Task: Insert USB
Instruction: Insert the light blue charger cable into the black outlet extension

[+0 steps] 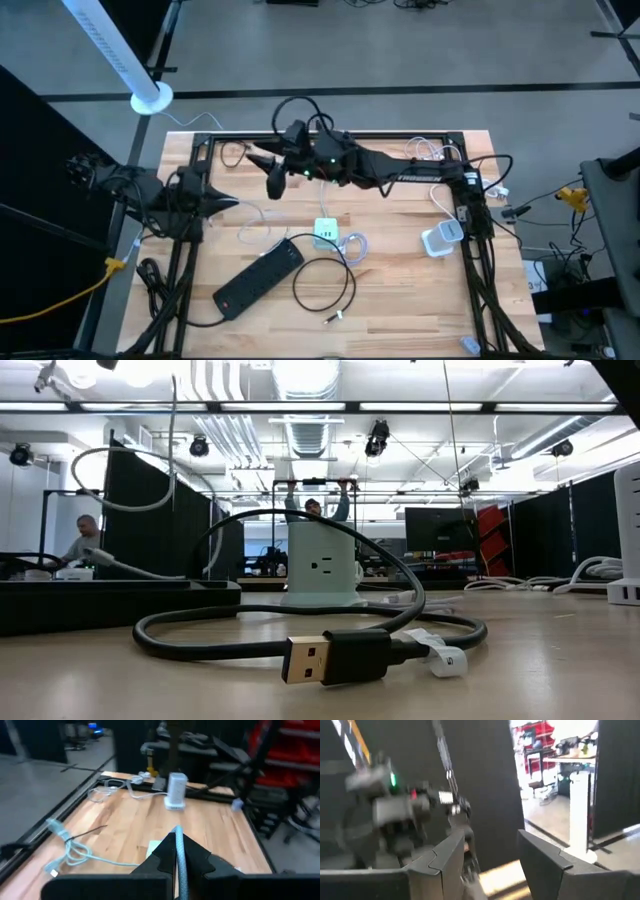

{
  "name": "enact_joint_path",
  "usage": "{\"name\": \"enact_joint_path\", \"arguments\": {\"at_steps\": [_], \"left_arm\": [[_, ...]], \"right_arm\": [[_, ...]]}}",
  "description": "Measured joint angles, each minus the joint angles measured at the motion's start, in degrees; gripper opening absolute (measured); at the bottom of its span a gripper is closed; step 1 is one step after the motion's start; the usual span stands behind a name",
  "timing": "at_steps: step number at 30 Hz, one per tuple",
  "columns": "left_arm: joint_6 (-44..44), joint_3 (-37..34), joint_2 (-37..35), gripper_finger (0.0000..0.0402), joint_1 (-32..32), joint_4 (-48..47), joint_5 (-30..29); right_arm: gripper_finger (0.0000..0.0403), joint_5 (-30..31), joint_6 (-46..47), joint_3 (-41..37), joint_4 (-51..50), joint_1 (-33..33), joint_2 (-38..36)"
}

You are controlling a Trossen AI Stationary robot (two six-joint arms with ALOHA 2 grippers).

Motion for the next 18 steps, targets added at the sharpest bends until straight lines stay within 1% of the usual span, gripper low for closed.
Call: {"name": "enact_joint_path", "arguments": {"at_steps": [1, 4, 6, 8, 9, 11, 13, 14, 16, 18], "left_arm": [[-2.23, 0.00, 0.25, 0.0000, 0.03, 0.24, -2.66], [-10.82, 0.00, 1.23, 0.0000, 0.04, 1.42, -11.84], [-15.34, 0.00, 2.14, 0.0000, 0.04, 2.98, -17.27], [-19.36, 0.00, 3.11, 0.0000, 0.06, 4.76, -22.96], [-21.52, 0.00, 3.63, 0.0000, 0.06, 5.57, -25.97], [-25.64, 0.00, 4.92, 0.0000, 0.06, 7.14, -31.94], [-27.82, 0.00, 6.36, 0.0000, 0.06, 8.78, -35.89], [-28.07, -0.01, 7.18, 0.0000, 0.06, 9.99, -36.93], [-28.16, -0.02, 9.03, 0.0000, 0.10, 13.26, -38.03], [-27.23, -0.05, 10.83, 0.0000, 0.17, 16.42, -38.22]], "right_arm": [[0.0165, -0.08, -1.87, -0.04, -2.72, -0.24, -0.61], [0.0165, -1.74, -2.59, 0.11, -11.09, -1.36, -2.12], [0.0164, -7.18, -3.54, 0.07, -16.84, -2.05, -2.47], [0.0165, -14.98, -5.31, -0.42, -20.11, -2.15, -2.10], [0.0165, -17.99, -5.33, -0.95, -20.72, -1.89, -1.97], [0.0163, -21.62, -4.91, -2.18, -20.33, -1.21, -1.90], [0.0160, -21.97, -5.71, -3.57, -19.01, -0.63, -1.94], [0.0158, -21.25, -6.50, -4.39, -18.66, -0.51, -1.95], [0.0154, -19.05, -6.79, -6.32, -16.36, -0.30, -1.95], [0.0153, -17.40, -4.61, -7.95, -12.73, -0.23, -1.90]]}}
